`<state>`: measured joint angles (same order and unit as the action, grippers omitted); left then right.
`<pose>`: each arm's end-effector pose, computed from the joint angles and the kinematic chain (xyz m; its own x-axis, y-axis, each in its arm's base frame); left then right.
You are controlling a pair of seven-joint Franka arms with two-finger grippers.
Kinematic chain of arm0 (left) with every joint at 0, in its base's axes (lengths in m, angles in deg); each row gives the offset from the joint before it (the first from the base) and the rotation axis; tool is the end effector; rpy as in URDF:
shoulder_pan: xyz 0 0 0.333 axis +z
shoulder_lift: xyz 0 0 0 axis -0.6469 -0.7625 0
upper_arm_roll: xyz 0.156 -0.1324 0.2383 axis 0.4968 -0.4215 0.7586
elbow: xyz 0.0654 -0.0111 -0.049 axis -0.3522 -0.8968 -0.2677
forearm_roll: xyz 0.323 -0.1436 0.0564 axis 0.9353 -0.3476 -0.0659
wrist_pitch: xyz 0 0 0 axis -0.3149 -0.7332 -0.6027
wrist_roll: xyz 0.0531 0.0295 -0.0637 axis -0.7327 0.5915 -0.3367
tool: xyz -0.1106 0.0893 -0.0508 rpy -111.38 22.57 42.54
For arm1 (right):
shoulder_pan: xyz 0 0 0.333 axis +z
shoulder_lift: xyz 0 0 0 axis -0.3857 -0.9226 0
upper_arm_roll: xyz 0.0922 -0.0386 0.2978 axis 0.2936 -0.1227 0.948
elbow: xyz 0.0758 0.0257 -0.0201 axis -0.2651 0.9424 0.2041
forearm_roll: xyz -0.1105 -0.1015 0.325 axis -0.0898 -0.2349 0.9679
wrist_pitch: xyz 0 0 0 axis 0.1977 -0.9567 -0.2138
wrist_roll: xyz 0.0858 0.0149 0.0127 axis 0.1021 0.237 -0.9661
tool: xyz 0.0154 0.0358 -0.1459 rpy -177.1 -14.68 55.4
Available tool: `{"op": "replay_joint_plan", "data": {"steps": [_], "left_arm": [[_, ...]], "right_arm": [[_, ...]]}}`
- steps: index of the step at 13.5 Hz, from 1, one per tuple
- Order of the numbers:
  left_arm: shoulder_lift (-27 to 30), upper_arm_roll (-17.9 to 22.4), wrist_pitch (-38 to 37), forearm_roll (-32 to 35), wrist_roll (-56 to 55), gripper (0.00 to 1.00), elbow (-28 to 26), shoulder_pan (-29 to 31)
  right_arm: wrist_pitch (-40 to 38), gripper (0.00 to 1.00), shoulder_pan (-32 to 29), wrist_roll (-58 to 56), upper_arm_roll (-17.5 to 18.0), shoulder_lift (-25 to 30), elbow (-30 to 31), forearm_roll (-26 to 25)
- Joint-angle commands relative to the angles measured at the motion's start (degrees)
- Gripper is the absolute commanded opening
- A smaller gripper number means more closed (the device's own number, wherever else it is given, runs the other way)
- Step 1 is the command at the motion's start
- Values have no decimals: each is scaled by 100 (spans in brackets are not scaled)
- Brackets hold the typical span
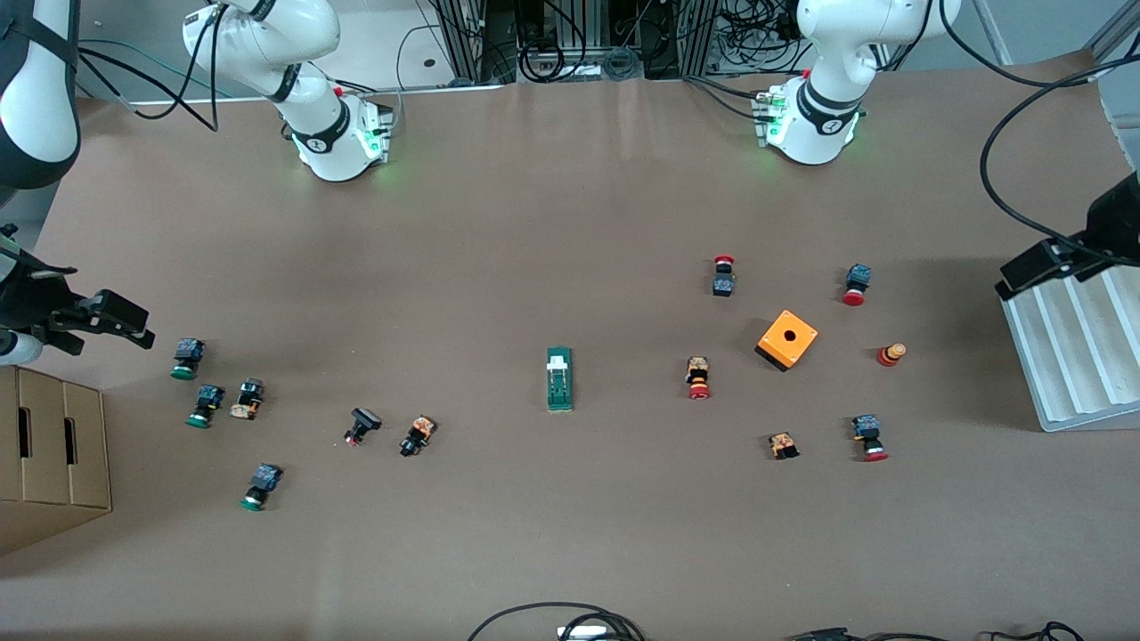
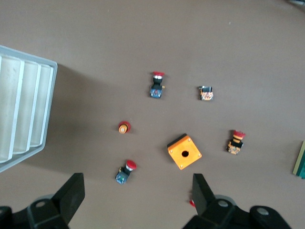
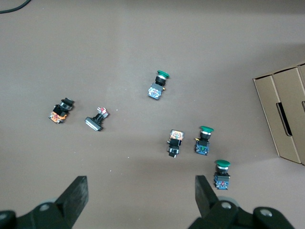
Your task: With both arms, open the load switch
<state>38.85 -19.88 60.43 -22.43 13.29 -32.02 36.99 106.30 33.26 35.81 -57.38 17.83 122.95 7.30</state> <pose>0.5292 0.0069 0.5785 0.9706 0.2405 0.0048 0.2404 -0.9706 0.0134 0.5452 -0.0585 0.5234 0.9926 0.0243 0.1191 0.0286 -0.9990 -0.0344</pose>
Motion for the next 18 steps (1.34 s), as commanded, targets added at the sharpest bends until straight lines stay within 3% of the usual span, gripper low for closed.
{"op": "replay_joint_plan", "data": {"steps": [1, 6, 8, 18], "left_arm": [[110, -16, -249, -49, 91, 100, 34, 60], [-119, 150, -241, -13, 450, 100, 25, 68], [-74, 203, -258, -110, 1133, 100, 16, 287], [-13, 98, -302, -31, 1137, 100, -115, 227]], "right_arm": [[11, 100, 33, -19, -18, -42, -101, -146], [11, 100, 33, -19, -18, -42, -101, -146], [11, 100, 33, -19, -18, -42, -101, -146], [11, 100, 33, -19, -18, -42, -101, -146]]}}
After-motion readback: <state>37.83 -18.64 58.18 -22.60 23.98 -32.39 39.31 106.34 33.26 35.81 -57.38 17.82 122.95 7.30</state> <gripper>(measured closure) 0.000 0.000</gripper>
